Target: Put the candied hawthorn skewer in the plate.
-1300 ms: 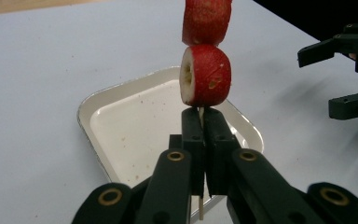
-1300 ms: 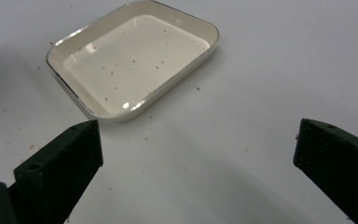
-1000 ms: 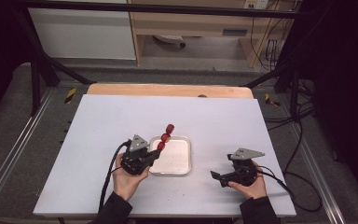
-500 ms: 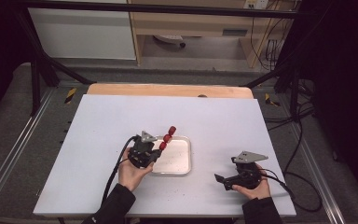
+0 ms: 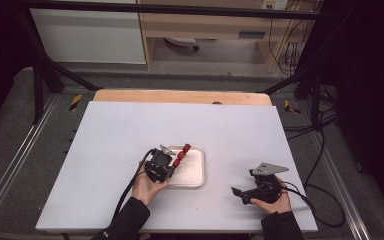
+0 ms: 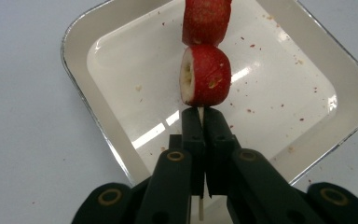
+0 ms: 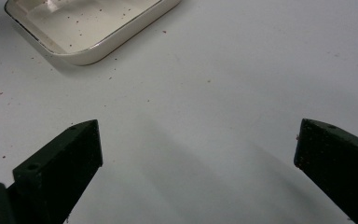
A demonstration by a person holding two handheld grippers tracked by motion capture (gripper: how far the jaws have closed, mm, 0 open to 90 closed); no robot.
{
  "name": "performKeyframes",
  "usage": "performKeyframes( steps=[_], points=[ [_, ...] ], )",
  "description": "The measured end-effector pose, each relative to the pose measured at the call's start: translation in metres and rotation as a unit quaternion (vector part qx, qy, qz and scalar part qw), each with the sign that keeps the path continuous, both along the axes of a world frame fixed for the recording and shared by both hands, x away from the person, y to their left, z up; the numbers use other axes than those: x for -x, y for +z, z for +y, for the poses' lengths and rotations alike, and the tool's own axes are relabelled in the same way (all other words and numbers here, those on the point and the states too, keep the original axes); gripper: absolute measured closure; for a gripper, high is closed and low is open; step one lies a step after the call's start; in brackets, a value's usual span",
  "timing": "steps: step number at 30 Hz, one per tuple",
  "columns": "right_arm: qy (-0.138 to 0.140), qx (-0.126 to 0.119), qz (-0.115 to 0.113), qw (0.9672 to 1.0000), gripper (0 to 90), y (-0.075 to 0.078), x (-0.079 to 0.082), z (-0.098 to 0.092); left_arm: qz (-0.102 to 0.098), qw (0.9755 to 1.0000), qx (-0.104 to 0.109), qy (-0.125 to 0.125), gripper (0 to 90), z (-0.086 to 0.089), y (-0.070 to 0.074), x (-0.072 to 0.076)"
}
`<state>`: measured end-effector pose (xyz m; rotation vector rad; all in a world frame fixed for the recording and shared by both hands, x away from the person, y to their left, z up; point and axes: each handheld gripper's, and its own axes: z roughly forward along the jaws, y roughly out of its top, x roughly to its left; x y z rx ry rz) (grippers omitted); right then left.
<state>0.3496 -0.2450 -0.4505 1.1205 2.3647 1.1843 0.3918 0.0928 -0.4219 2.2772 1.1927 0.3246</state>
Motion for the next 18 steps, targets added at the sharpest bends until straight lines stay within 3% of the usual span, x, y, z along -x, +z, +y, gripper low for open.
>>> performKeyframes(
  steps=[8, 18],
  points=[
    [0.0, 0.002, 0.002, 1.0, 1.5, -0.0007, 0.0004, 0.0005, 0.002, 0.9998, -0.019, 0.004, 87.9, -0.0058, -0.0076, 0.0011],
    [-0.001, 0.007, 0.002, 1.0, 1.5, -0.0014, 0.0003, 0.0009, -0.006, 0.9998, -0.02, 0.0, 85.3, -0.0048, -0.0077, 0.0027]
  ],
)
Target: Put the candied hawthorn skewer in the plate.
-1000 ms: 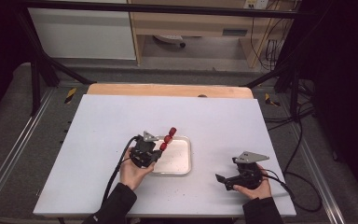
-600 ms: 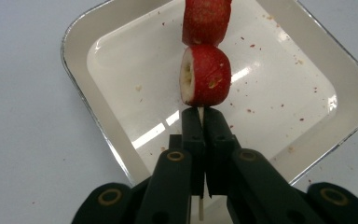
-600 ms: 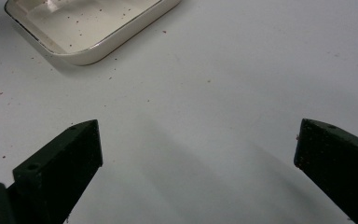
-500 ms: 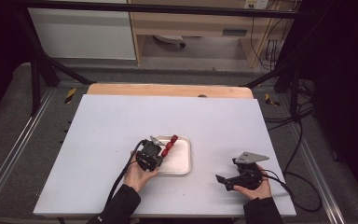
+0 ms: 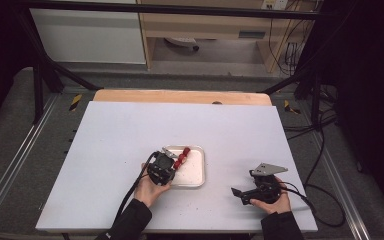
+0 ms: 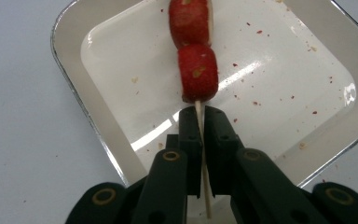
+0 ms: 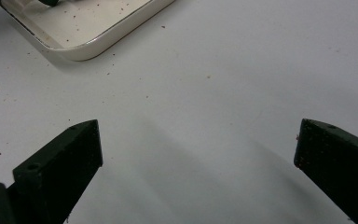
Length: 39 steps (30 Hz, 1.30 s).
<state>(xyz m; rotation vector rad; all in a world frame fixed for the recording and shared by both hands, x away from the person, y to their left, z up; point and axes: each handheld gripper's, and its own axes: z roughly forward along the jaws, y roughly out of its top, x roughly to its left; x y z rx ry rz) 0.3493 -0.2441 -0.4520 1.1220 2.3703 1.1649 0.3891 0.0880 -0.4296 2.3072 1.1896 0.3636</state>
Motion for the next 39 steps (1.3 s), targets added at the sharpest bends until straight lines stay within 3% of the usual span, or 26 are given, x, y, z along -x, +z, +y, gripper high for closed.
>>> performKeyframes(
  steps=[5, 12, 21, 31, 39],
  points=[
    [0.0, 0.0, 0.0, 1.0, 1.5, 0.001, 0.0, 0.0, -0.015, 0.9996, 0.011, -0.023, 75.2, 0.007, 0.006, 0.003],
    [-0.005, -0.006, 0.002, 1.0, 1.5, 0.003, 0.001, -0.002, -0.036, 0.9975, 0.025, -0.055, 50.0, 0.026, 0.019, 0.011],
    [-0.009, -0.008, 0.004, 0.9999, 1.1, 0.004, 0.001, -0.002, -0.044, 0.994, 0.053, -0.085, 21.0, 0.067, 0.025, 0.02],
    [-0.012, -0.013, 0.008, 0.9998, 0.7, 0.005, 0.0, -0.005, -0.066, 0.9942, 0.068, -0.051, 6.3, 0.128, 0.012, 0.037],
    [-0.012, -0.013, 0.009, 0.9998, 0.7, 0.004, 0.0, -0.006, -0.083, 0.9927, 0.083, -0.025, 3.4, 0.163, -0.004, 0.052]
  ],
)
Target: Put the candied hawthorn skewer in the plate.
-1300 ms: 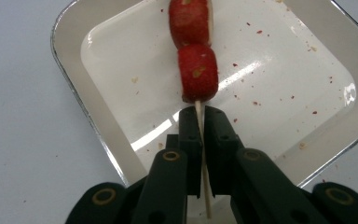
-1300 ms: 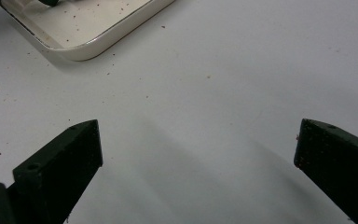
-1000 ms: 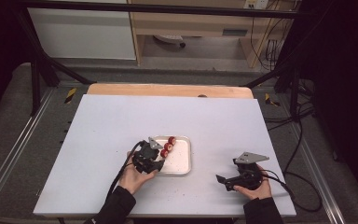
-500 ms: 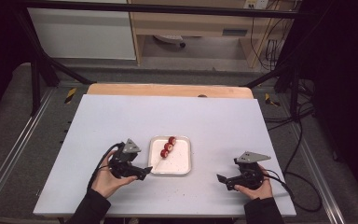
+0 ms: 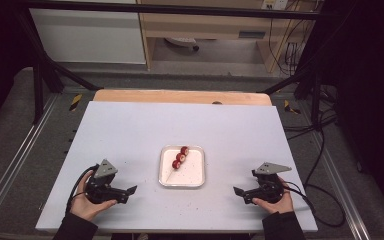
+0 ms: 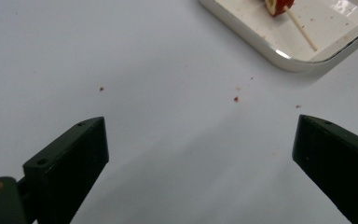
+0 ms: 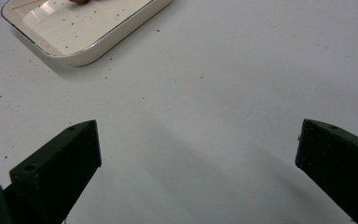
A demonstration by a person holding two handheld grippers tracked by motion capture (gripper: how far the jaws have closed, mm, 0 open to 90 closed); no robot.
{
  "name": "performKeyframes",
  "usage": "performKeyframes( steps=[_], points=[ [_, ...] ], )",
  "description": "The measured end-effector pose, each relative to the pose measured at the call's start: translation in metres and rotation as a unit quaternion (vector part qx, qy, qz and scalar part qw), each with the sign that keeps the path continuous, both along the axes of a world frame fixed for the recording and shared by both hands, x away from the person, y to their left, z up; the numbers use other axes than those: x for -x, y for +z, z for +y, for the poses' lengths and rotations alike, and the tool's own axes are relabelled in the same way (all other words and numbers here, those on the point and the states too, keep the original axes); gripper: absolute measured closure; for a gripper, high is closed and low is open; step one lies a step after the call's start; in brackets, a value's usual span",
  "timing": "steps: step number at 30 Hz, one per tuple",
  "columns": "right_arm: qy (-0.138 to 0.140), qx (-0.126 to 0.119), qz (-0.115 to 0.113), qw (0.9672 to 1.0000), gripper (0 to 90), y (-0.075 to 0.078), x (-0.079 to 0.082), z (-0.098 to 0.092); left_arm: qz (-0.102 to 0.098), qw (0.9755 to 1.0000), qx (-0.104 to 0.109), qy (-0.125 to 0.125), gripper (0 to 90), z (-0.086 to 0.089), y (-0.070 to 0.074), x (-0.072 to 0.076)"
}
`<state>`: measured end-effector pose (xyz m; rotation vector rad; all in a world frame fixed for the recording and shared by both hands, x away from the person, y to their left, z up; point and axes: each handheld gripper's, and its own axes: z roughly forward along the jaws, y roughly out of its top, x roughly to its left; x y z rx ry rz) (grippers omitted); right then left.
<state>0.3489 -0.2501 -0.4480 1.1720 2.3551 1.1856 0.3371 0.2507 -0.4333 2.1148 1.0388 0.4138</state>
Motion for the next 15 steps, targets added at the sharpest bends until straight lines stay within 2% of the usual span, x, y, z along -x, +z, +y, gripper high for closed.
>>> performKeyframes(
  steps=[6, 15],
  points=[
    [0.001, 0.0, 0.004, 1.0, 0.6, -0.001, 0.0, 0.0, -0.001, 0.9998, 0.016, 0.01, 3.4, 0.016, -0.013, 0.005],
    [0.004, -0.003, 0.006, 1.0, 0.6, -0.001, 0.0, 0.0, -0.005, 0.9998, 0.019, 0.008, 4.0, 0.016, -0.015, 0.003]
  ],
)
